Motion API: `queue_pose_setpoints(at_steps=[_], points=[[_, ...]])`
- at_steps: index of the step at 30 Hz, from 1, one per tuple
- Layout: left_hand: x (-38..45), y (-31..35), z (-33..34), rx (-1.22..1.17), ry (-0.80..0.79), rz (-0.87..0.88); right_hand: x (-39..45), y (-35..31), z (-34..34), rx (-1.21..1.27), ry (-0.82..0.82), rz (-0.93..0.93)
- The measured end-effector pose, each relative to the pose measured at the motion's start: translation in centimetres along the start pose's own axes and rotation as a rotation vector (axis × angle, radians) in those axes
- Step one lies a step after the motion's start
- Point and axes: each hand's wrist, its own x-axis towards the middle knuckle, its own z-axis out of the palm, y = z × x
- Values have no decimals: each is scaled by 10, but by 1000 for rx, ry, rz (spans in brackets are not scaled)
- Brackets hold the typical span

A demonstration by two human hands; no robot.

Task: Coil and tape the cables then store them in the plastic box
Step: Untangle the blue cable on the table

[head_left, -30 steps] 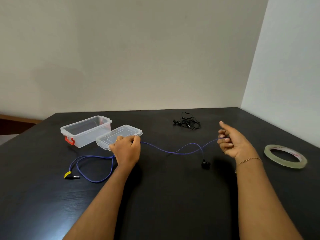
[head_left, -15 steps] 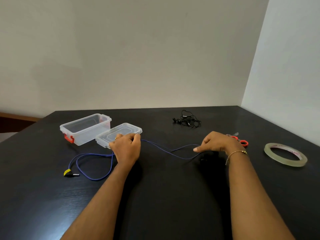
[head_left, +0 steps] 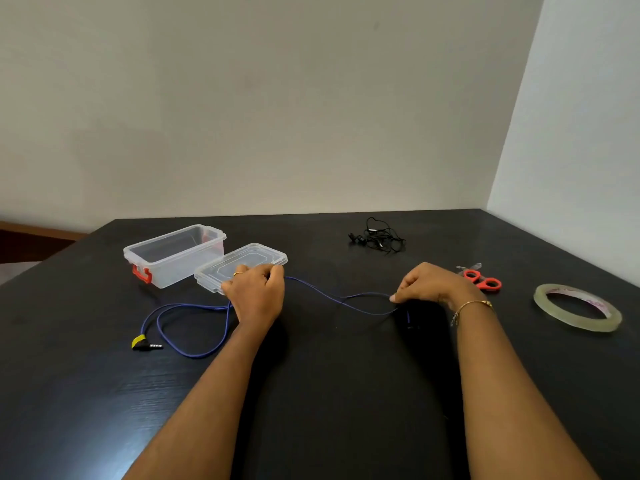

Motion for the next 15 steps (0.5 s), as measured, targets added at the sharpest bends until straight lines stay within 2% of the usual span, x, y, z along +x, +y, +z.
queue_pose_setpoints(at_steps=[7,9,10,13,15], points=[[0,0,0,14,-3,-4,2,0,-1,-172,-31,41],[0,0,0,14,8,-5,-1,-4,-2,-146,-29,26],[0,0,0,15,10,-7,-4,-6,-3,-34,-33,14],[0,0,1,25,7,-7,-11,-6,-11,515,-53,-51],[-1,1,0,34,3,-6,-13,-6,-13,754,-45,-105]])
